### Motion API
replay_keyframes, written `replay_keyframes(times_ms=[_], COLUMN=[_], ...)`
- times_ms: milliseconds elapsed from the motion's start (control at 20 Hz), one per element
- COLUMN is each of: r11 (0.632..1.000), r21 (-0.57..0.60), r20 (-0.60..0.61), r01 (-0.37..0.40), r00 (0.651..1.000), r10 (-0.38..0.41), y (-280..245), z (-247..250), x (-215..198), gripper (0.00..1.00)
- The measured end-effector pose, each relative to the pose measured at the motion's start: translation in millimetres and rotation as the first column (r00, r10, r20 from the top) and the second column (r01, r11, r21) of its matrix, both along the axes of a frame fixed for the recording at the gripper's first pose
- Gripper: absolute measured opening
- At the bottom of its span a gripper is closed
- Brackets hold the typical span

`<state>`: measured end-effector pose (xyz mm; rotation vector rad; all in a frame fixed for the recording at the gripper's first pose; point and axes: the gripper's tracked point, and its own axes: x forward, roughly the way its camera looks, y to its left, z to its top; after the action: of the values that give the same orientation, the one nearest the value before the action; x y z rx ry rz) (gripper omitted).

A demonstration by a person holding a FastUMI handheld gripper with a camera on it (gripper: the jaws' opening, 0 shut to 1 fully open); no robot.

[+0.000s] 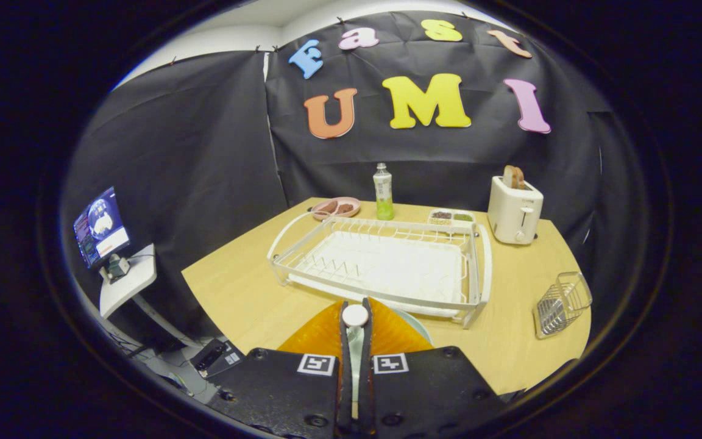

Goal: Take the plate from the dish rack, then take the spoon from the basket and place it into the plate.

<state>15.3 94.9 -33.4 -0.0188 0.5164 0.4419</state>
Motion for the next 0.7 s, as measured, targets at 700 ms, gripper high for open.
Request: replay_keyframes(times_ms=[700], r11=[0.999], r21=[0.003], r20=[-0.083], r01=[-0.034], r00=[0.996], r10=[0.034], y=[20], z=[-27], x=[2], gripper=[0.17])
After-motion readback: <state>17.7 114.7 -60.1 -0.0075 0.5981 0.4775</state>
